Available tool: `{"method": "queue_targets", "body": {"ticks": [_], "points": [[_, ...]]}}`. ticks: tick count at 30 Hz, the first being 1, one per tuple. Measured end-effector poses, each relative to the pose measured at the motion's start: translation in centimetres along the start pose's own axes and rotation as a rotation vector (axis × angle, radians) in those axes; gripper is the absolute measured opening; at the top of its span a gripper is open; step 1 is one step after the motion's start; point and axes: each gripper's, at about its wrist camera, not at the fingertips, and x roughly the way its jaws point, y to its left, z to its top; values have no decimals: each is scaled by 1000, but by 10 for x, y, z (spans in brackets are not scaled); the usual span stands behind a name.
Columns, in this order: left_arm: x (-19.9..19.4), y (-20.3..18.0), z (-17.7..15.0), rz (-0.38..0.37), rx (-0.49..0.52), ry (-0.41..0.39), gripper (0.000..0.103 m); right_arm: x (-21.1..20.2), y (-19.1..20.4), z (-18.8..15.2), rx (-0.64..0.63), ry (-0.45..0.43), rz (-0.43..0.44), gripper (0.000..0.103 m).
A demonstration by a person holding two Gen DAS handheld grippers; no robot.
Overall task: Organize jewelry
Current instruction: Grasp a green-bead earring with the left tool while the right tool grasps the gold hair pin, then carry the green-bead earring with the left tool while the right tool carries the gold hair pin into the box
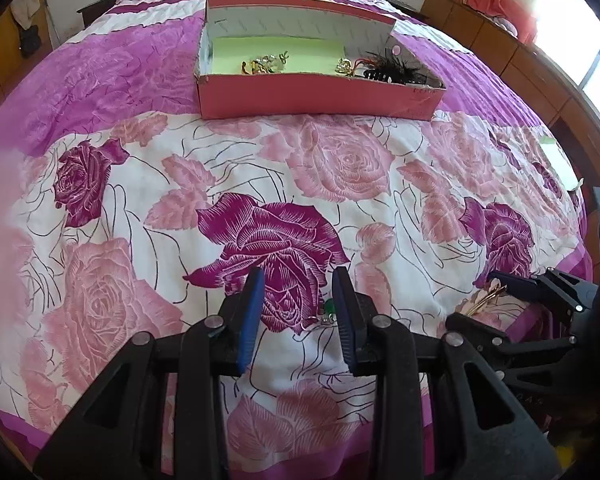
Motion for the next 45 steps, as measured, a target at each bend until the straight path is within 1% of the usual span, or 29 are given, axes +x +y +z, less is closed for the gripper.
{"method": "queue_targets", "body": {"ticks": [7, 11, 15, 19, 20, 21, 22, 25, 30, 36, 42, 45], "points": [[-1, -4, -7, -1, 23, 7, 27, -13, -14, 1, 55, -43, 69, 70], [2, -8, -8, -2, 34, 16, 26, -22, -27, 4, 87, -80, 64, 70], [1, -14, -10, -28, 56, 15, 26, -28, -40, 6, 128, -107, 61, 70], [6, -20, -12, -37, 74, 21, 25, -28, -50, 7, 158, -115, 68, 70], [8, -20, -12, -40, 71, 23, 24, -27, -51, 6, 165, -114, 76, 70], [10, -20, -13, -42, 69, 24, 21, -27, -52, 6, 170, -113, 84, 70], [12, -20, -13, -41, 67, 27, 16, -27, -52, 6, 174, -114, 92, 70], [18, -20, -14, -37, 71, 39, 4, -28, -52, 6, 169, -123, 100, 70], [22, -21, -16, -27, 81, 42, 4, -27, -52, 6, 167, -126, 114, 70], [13, -22, -12, -53, 75, 11, 4, -26, -54, 9, 169, -130, 121, 70], [-3, -24, 1, -58, 79, -55, 4, -32, -54, 14, 166, -163, 120, 70], [-12, -26, 10, -51, 86, -102, 4, -35, -54, 18, 163, -184, 119, 70]]}}
